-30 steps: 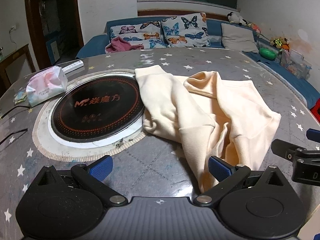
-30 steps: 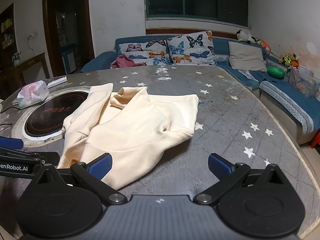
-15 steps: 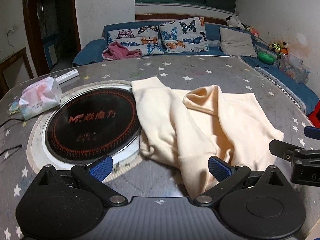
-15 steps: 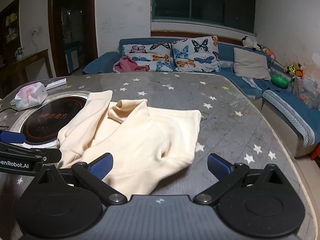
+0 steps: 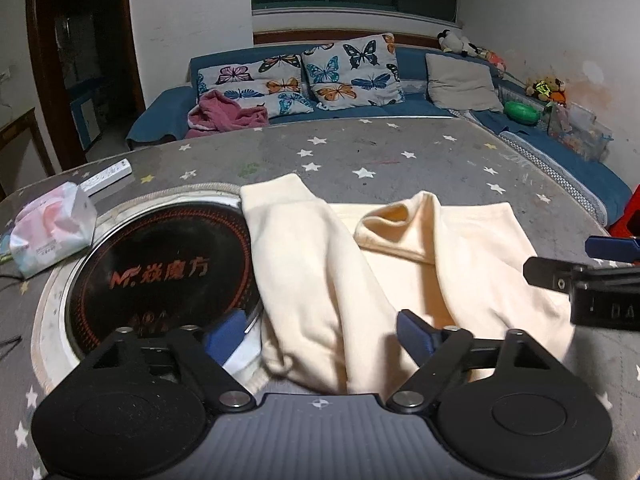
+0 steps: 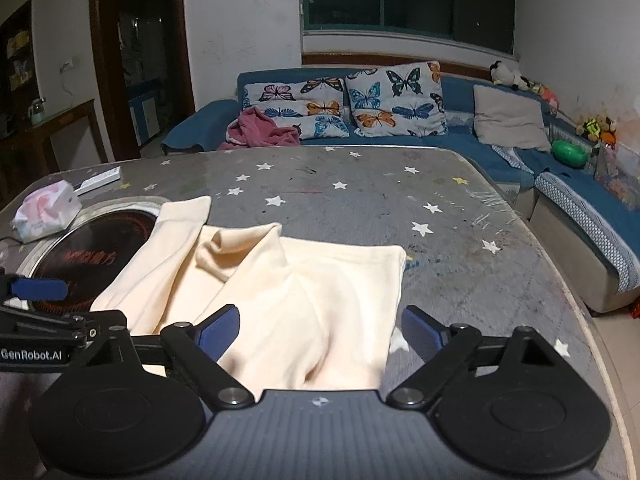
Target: Fold clothes
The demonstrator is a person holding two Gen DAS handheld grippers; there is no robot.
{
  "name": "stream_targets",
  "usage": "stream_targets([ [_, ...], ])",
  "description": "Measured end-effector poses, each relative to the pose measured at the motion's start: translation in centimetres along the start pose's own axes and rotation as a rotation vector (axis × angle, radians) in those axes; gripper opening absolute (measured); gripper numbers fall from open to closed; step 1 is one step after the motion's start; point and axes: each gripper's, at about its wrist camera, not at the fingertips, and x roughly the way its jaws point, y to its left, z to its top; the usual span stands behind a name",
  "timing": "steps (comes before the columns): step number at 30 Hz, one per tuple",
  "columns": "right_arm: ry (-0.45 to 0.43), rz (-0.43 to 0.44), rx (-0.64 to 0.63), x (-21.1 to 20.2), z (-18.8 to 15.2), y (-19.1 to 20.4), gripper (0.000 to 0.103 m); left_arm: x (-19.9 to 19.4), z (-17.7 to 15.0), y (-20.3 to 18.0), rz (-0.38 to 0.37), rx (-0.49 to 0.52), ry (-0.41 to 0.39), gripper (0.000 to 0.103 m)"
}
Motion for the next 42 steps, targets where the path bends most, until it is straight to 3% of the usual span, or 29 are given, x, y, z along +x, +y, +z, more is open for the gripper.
stream_targets([
  [8, 0.055, 0.07, 0.029, 4.8, 2.9, -0.3, 0.071, 2.4, 1.5, -0.3, -0.043, 0.007, 0.006, 0.074],
  [11, 0.075, 0.1, 0.036, 6.6, 3.8, 0.1, 0.058, 3.3, 2.0, -0.5, -0.047, 0.015, 0.008, 0.072],
  [17, 0.106, 0.14, 0.018, 9.7, 4.6, 1.5, 0.046, 5.2, 2.4, 0.0, -0.063, -0.004, 0.047, 0.054],
  [20, 0.125, 0.148, 0.016, 11.1, 4.8, 1.8, 0.034, 5.5, 2.5, 0.0, -0.071, -0.003, 0.051, 0.047],
  [22, 0.146, 0.156, 0.019, 11.8, 4.7, 1.8, 0.017, 5.6, 2.6, 0.0, -0.075, 0.001, 0.049, 0.046],
  [24, 0.142, 0.138, 0.005, 12.0, 4.5, 1.7, 0.007, 5.7, 2.6, 0.0, -0.078, 0.003, 0.048, 0.04],
  [31, 0.054, 0.089, -0.003, 7.9, 4.2, -0.4, 0.006, 6.0, 2.5, 0.4, -0.083, 0.0, 0.042, 0.01],
  [42, -0.073, -0.116, 0.138, -2.2, 0.3, -7.5, 0.006, 3.0, 2.3, 1.5, -0.085, -0.037, -0.036, 0.003],
])
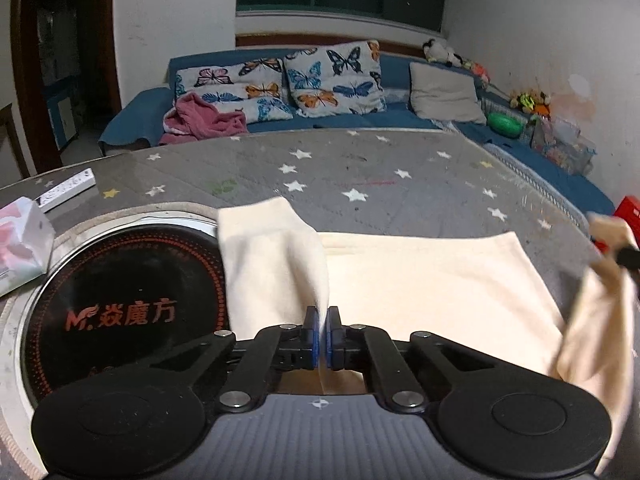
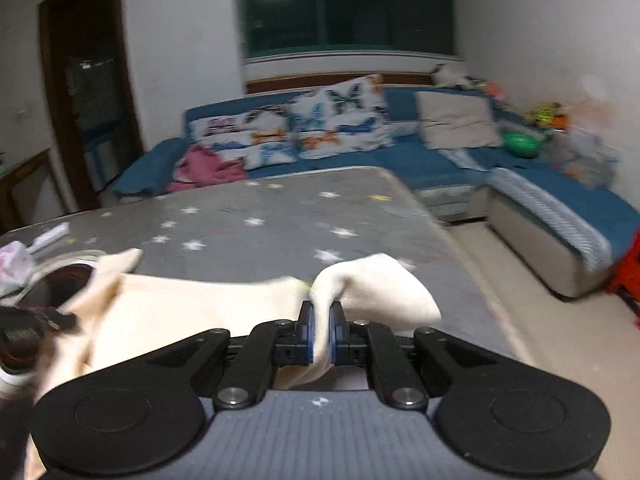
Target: Fold clothes
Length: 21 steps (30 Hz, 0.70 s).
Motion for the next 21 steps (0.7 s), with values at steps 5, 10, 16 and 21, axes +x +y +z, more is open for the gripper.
stream_targets([
  [5, 0.014, -0.072, 0.079, -2.7, -2.8, -3.6, 0.006, -2.8, -0.8, 1.6, 0.02, -0.029, -0.045, 0.003],
  [10, 0.03, -0.105, 0.13, -3.8, -4.9, -5.6, 0.006, -6.6, -2.7, 4.1, 0.054, -0.081, -0.073, 0.003],
  [16, 0.06, -0.116, 0.155, -3.6, -6.6, -6.8, 0.007, -10.1, -6.8, 6.9, 0.094, -0.148, -0.041, 0.003],
  [21, 0.108, -0.127, 0.159, -3.0, -7.6, -7.0, 0.014, -10.6, -9.4, 8.0, 0.114, -0.159, 0.024, 0.007],
])
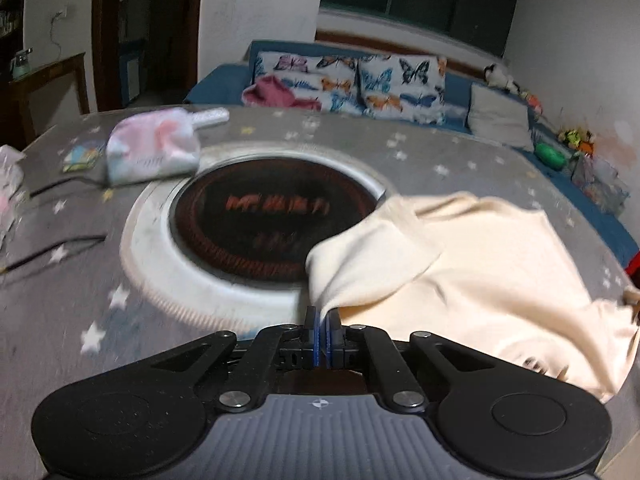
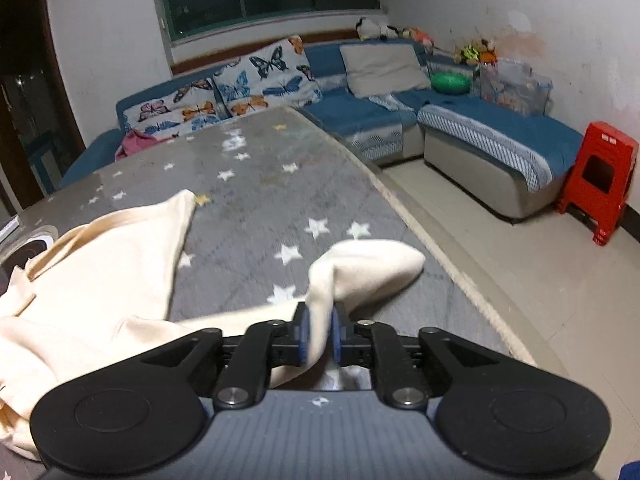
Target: Fold clothes
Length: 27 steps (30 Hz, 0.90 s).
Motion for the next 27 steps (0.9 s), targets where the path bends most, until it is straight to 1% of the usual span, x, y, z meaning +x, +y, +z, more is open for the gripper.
stream_targets([
  [1, 0.004, -0.004, 0.002, -0.1, -0.2, -0.1, 0.016, -0.1, -0.2, 0.1, 0.0, 0.0, 0.006, 0.01],
  [2, 0.0, -0.013, -0.002, -0.3, -0.3, -0.2, 0.016, -0.3, -0.4, 0.2, -0.001, -0.001, 0.012, 0.011],
  [5, -0.011, -0.033, -0.001, -1.2, -0.5, -0.8, 0.019, -1.7, -0.4, -0.7, -0.011, 0.047, -0.021, 0.013],
  [6, -0.016, -0.038, 0.001, -1.5, -0.5, -1.1, 0.022, -2.2, -0.5, -1.3, -0.034, 0.069, -0.033, 0.016],
  [7, -0.022, -0.044, 0.004, -1.8, -0.5, -1.3, 0.028, -2.7, -0.5, -1.9, -0.063, 0.092, -0.045, 0.018],
  [8, -0.03, -0.051, 0.003, -2.1, -0.5, -1.5, 0.03, -3.2, -0.5, -2.5, -0.092, 0.115, -0.057, 0.02],
  [10, -0.042, -0.06, -0.001, -2.8, -0.3, -1.6, 0.031, -3.7, -1.0, -4.3, -0.161, 0.179, -0.067, 0.033],
  [11, -0.044, -0.053, -0.005, -2.9, -0.3, -1.6, 0.032, -4.0, -1.3, -5.2, -0.196, 0.212, -0.071, 0.035],
  [13, -0.047, -0.04, -0.012, -3.2, -0.2, -1.4, 0.038, -4.0, -2.0, -7.2, -0.246, 0.281, -0.069, 0.038],
  [14, -0.048, -0.024, -0.027, -3.3, -0.2, -0.9, 0.039, -3.9, -2.4, -8.3, -0.272, 0.318, -0.065, 0.039],
  [15, -0.049, -0.009, -0.043, -3.4, -0.3, -0.4, 0.041, -3.7, -2.8, -9.1, -0.287, 0.345, -0.061, 0.043],
  [16, -0.05, 0.006, -0.058, -3.6, -0.3, 0.0, 0.043, -3.4, -3.2, -10.1, -0.293, 0.374, -0.056, 0.045],
  [18, -0.047, 0.047, -0.092, -3.8, -0.3, 1.1, 0.045, -2.8, -3.9, -11.4, -0.29, 0.424, -0.051, 0.045],
  [20, -0.041, 0.096, -0.137, -4.0, -0.3, 2.7, 0.047, -2.2, -4.3, -12.2, -0.277, 0.46, -0.045, 0.044],
  [21, -0.039, 0.116, -0.161, -4.0, -0.3, 3.4, 0.048, -1.9, -4.6, -12.6, -0.274, 0.476, -0.042, 0.042],
  [22, -0.04, 0.128, -0.182, -4.1, -0.4, 4.1, 0.048, -1.8, -4.9, -12.6, -0.275, 0.484, -0.039, 0.03],
  [24, -0.041, 0.155, -0.217, -4.4, -0.4, 5.4, 0.049, -1.5, -5.4, -12.5, -0.278, 0.495, -0.032, 0.014],
  [26, -0.038, 0.183, -0.243, -4.6, -0.4, 6.6, 0.049, -1.5, -5.7, -12.3, -0.279, 0.499, -0.029, 0.006],
  [27, -0.034, 0.205, -0.26, -4.7, -0.4, 7.3, 0.049, -1.8, -5.7, -12.1, -0.292, 0.489, -0.027, 0.005],
])
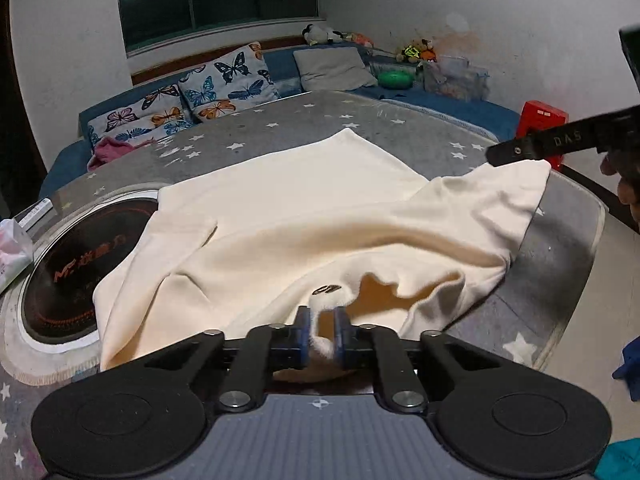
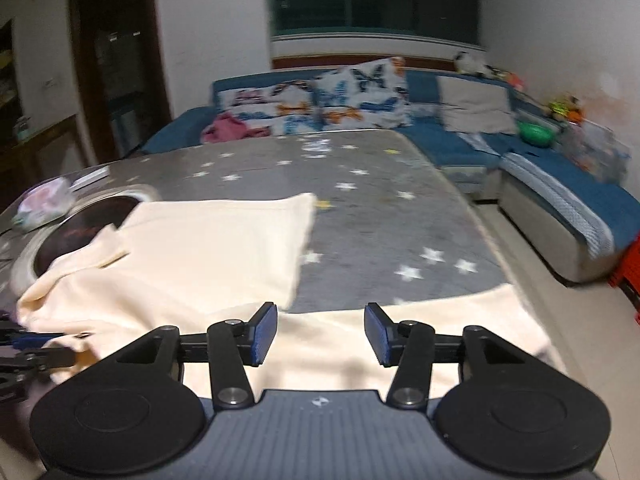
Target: Fold clothes
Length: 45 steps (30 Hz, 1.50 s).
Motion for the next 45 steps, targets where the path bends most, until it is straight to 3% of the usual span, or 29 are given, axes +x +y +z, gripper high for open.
stream_targets([
  [5, 0.013, 0.098, -0.094, -0.1, 0.3, 3.1, 0.049, -2.5, -0.7, 0.0, -0.059, -0.012, -0.017, 0.005],
  [11, 0.059, 0.263, -0.223, 0.3, -0.7, 7.7, 0.046, -2.8, -2.0, -0.3, -0.091, 0.011, 0.031, 0.005],
  [16, 0.144, 0.374, -0.298, 1.5, -2.6, 10.8, 0.029, -3.1, -1.7, 0.4, -0.124, -0.007, 0.029, 0.008],
  [21, 0.212, 0.436, -0.345, 1.7, -4.5, 11.9, 0.02, -3.4, 0.2, 1.7, -0.095, -0.056, -0.026, 0.008],
  [26, 0.224, 0.477, -0.359, 0.8, -4.4, 11.6, 0.02, -0.8, 2.1, 2.5, -0.067, -0.121, -0.036, 0.008],
  [31, 0.163, 0.435, -0.288, 0.1, -2.8, 9.4, 0.021, 1.7, 2.6, 2.8, -0.046, -0.153, -0.014, 0.008],
  [35, 0.125, 0.339, -0.221, 1.0, -1.6, 7.3, 0.022, 2.5, 3.0, 3.5, 0.038, -0.151, -0.022, 0.009],
  [40, 0.146, 0.295, -0.149, 3.5, -1.1, 5.7, 0.025, 3.7, 4.6, 5.0, 0.18, -0.12, -0.037, 0.036],
  [45, 0.17, 0.288, -0.161, 4.8, -1.5, 6.0, 0.03, 6.6, 5.6, 5.8, 0.224, -0.087, -0.002, 0.039],
])
